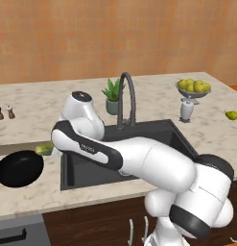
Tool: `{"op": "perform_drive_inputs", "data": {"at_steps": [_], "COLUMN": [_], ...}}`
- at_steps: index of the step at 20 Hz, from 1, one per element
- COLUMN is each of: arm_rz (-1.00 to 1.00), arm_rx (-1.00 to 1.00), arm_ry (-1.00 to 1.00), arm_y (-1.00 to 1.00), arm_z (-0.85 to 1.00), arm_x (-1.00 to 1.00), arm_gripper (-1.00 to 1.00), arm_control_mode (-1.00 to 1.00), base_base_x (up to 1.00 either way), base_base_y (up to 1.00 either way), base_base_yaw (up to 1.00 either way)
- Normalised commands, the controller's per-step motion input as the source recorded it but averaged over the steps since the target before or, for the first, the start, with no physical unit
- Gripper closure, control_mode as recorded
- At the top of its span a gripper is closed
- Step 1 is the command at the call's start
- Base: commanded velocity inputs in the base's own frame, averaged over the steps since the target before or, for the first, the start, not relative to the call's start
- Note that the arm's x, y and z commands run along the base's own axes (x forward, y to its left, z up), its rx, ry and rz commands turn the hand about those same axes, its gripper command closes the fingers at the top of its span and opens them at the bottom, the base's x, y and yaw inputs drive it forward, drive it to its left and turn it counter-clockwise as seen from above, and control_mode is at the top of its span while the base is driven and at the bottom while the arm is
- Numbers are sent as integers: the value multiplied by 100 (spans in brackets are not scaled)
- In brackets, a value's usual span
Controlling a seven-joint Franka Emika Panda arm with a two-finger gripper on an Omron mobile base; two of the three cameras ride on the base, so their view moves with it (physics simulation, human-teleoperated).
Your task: Pick the cucumber from the sink and place it in the bowl. Then pick the bowl and place it in the microwave. Then close the microwave door and press the start button.
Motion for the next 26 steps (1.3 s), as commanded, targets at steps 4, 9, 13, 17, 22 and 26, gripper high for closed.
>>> {"op": "perform_drive_inputs", "data": {"at_steps": [4,9,13,17,22,26], "arm_rz": [-11,-11,-9,-5,-9,-7], "arm_rx": [0,0,0,0,0,0], "arm_ry": [5,3,4,1,0,0], "arm_y": [55,60,40,15,41,22], "arm_z": [-35,-18,-15,-20,-18,-18], "arm_x": [39,32,36,11,4,19], "arm_gripper": [100,100,100,100,100,100], "arm_control_mode": [-100,-100,-100,-100,-100,-100], "base_base_x": [0,0,0,0,0,0], "base_base_y": [0,0,0,0,0,0], "base_base_yaw": [0,0,0,0,0,0]}}
